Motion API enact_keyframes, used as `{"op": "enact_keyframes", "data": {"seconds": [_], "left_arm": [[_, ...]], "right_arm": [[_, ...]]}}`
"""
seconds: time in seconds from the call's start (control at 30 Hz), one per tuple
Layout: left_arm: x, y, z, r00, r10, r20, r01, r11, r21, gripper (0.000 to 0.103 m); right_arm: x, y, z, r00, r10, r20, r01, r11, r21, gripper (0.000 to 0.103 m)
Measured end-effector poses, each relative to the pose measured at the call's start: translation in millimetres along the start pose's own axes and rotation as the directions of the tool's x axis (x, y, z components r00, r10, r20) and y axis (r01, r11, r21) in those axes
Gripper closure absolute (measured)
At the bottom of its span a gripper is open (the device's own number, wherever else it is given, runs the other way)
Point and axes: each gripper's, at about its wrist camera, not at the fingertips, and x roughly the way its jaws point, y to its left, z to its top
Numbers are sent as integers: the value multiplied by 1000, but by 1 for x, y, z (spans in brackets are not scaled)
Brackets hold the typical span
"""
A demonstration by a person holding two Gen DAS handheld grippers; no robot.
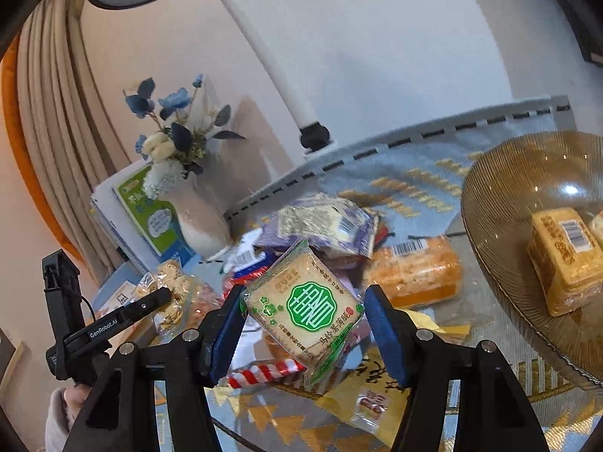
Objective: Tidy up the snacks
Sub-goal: 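Grasp the cracker bag with the left tool while the right tool grasps the green-label pastry, then lift both held snacks over the amber bowl and release them inside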
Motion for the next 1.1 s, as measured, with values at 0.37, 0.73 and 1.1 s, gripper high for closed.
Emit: {"op": "enact_keyframes", "data": {"seconds": [0.37,0.73,1.1], "left_arm": [[-23,-40,48,995,-69,76,71,997,-30,74],[4,-127,72,999,-39,-37,45,984,175,57],[47,-27,-2,929,-70,-364,48,996,-70,17]], "right_arm": [[-53,-12,42,986,47,163,-60,995,77,41],[-110,-69,72,973,-84,217,51,987,151,41],[-98,-74,51,981,-68,181,44,990,134,41]]}}
